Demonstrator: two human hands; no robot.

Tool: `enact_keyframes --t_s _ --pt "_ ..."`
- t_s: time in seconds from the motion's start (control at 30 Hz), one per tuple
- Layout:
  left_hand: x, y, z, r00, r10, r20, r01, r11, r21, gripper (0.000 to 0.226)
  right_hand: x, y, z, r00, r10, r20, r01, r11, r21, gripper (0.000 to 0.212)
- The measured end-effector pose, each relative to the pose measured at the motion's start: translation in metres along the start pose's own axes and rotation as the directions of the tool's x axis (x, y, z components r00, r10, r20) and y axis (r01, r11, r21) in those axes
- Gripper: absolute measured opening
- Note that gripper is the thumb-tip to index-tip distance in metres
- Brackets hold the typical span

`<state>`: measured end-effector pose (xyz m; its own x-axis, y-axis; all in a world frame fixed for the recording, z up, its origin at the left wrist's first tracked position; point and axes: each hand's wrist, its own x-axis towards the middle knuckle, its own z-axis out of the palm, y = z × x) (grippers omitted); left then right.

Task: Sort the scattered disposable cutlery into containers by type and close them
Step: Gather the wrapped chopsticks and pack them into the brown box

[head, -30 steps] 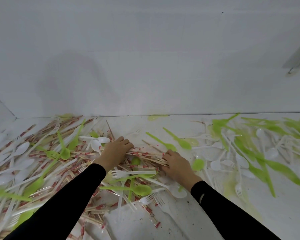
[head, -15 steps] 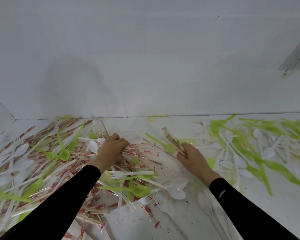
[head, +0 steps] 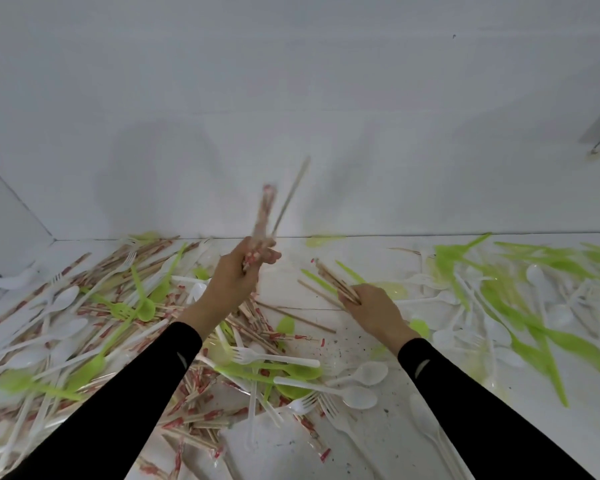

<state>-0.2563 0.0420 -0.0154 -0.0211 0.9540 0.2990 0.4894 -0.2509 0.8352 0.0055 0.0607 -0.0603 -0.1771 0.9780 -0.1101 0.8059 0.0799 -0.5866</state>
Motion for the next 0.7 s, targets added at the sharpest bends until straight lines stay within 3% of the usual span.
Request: enact_keyframes --t_s 0.13,0.27,0.33,0.47,0.6,0.7 --pt "-0.003 0.014 -0.004 0.982 -0.072 -0.176 0.008 0.939 -0.343 0.018 0.001 0.005 0.019 1.0 -0.002 0.002 0.003 0.961 -0.278 0.019" --pt "-0.014 0.004 -0.008 0.978 -0.126 -0.164 0.056 0.925 -0.377 0.017 0.001 0.015 0.031 0.999 -0.037 0.001 0.034 0.921 -0.388 0.021" --pt "-0.02 -0.004 -0.005 0.974 -0.167 -0.154 0.109 0.938 -0.328 0.017 0.001 0.012 0.029 0.999 -0.036 -0.025 0.027 0.951 -0.307 0.019" --pt "-0.028 -0.014 0.003 0.973 -0.171 -0.152 0.128 0.957 -0.261 0.028 -0.001 -0.003 0.014 0.988 -0.026 -0.149 0.036 0.997 0.066 0.013" --pt "-0.033 -0.017 0.02 0.969 -0.223 -0.11 0.193 0.953 -0.234 0.02 -0.002 -0.029 -0.013 0.949 -0.045 -0.312 0.135 0.953 0.272 0.03" --pt "-0.036 -0.018 0.029 0.959 -0.258 -0.118 0.229 0.949 -0.216 0.016 -0.004 -0.048 -0.034 0.938 0.043 -0.343 0.145 0.851 0.504 0.046"
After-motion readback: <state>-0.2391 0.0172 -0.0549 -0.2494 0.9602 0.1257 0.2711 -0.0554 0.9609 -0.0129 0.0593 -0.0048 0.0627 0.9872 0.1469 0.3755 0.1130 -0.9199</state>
